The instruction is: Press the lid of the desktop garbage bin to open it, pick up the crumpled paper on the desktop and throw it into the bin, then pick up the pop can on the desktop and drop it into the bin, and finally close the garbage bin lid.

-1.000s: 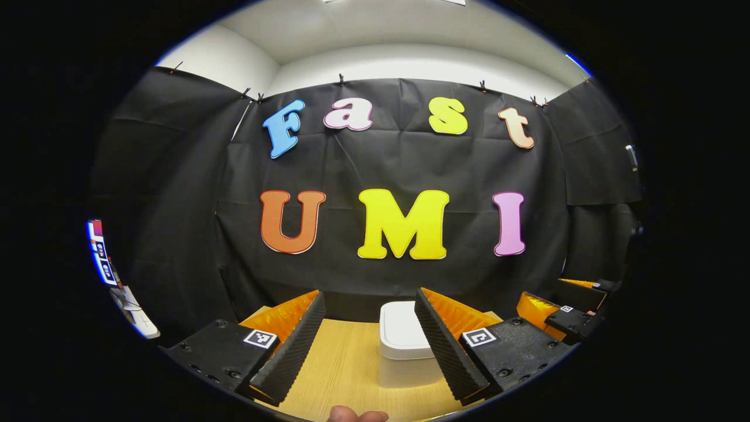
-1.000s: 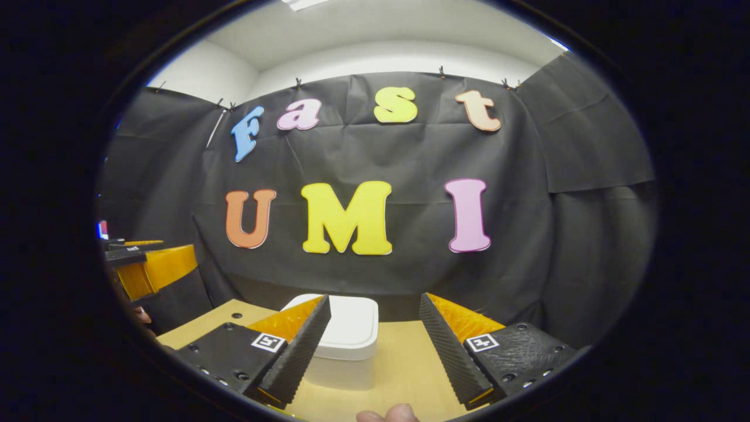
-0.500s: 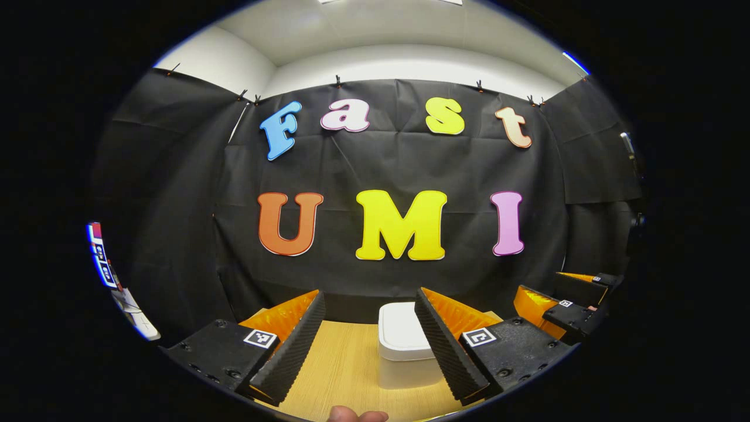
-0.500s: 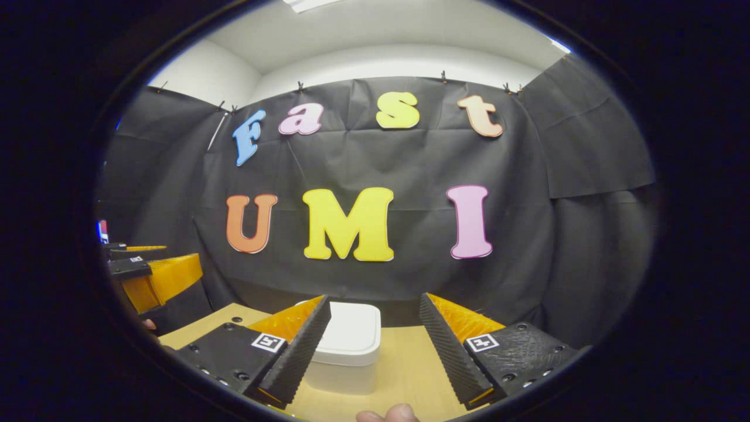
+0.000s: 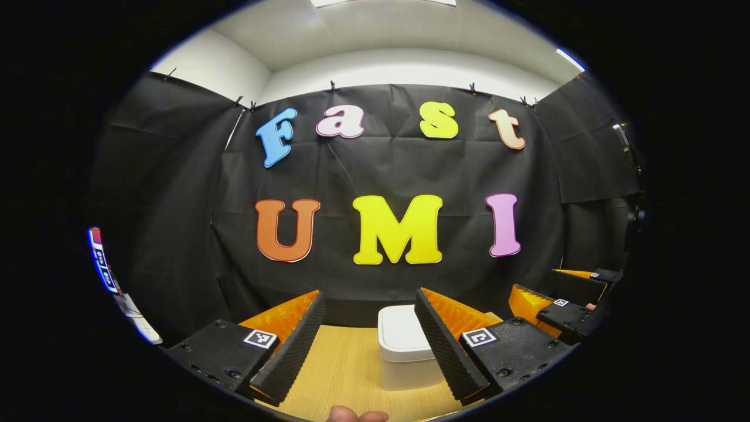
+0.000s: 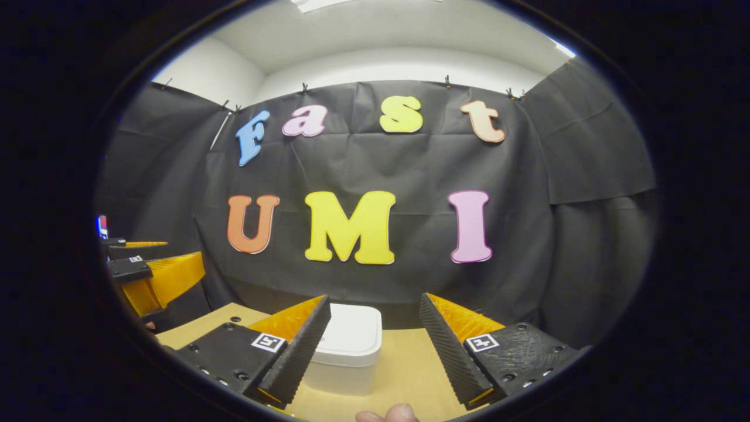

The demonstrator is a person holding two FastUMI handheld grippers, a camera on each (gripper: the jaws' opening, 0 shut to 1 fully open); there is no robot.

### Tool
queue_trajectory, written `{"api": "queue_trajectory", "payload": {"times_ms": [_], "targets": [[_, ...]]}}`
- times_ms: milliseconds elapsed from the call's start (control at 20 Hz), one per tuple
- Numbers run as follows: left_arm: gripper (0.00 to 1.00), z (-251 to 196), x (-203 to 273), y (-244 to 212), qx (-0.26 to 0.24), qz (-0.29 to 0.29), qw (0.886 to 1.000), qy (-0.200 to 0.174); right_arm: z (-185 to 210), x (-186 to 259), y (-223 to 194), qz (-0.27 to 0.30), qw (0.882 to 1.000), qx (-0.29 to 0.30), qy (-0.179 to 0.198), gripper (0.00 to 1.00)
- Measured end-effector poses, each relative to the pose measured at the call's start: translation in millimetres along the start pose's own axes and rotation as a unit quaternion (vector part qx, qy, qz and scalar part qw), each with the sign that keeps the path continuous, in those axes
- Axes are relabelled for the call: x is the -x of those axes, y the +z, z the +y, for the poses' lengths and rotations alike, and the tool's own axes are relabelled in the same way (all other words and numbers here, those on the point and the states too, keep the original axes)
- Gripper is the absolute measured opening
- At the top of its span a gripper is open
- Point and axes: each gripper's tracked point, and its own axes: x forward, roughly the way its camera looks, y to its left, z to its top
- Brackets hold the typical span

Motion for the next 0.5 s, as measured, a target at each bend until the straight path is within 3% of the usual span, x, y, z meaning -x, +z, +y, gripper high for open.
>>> {"api": "queue_trajectory", "payload": {"times_ms": [500], "targets": [[0.99, 10.6, 1.5, 5.9, -0.001, -0.01, 1.0, 0.011, 2.4, 3.5, -1.6, -0.001, 1.0, 0.0, 0.001, 0.96]]}}
